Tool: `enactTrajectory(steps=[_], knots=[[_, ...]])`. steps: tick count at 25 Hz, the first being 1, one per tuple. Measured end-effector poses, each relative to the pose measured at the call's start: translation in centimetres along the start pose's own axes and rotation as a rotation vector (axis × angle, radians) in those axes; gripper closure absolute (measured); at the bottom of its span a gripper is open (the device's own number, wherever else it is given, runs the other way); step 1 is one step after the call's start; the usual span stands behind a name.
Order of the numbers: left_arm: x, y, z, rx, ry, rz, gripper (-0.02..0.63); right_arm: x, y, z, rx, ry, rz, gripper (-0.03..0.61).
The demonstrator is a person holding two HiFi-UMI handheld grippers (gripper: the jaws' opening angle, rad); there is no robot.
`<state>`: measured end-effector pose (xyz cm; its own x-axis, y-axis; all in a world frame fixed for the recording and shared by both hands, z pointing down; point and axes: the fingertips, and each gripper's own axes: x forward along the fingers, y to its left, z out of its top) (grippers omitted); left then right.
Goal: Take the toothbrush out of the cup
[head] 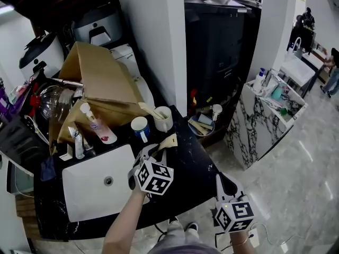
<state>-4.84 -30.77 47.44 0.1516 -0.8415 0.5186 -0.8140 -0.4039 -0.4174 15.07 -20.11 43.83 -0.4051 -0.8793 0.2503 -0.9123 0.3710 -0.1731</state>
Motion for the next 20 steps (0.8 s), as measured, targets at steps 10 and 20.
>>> enactTrajectory(steps=[10, 20], knots=[[4.9, -5.7, -2.4, 0.254, 0.170, -0.154, 0.537, -0.5, -2.3, -0.7, 0.025, 0.012, -0.074, 0.577], [5.1, -6.6, -2.6, 0.320, 0.192, -0.192, 0.488, -1.3, -2.7, -1.1, 0.042, 0.015, -0.106, 0.577]])
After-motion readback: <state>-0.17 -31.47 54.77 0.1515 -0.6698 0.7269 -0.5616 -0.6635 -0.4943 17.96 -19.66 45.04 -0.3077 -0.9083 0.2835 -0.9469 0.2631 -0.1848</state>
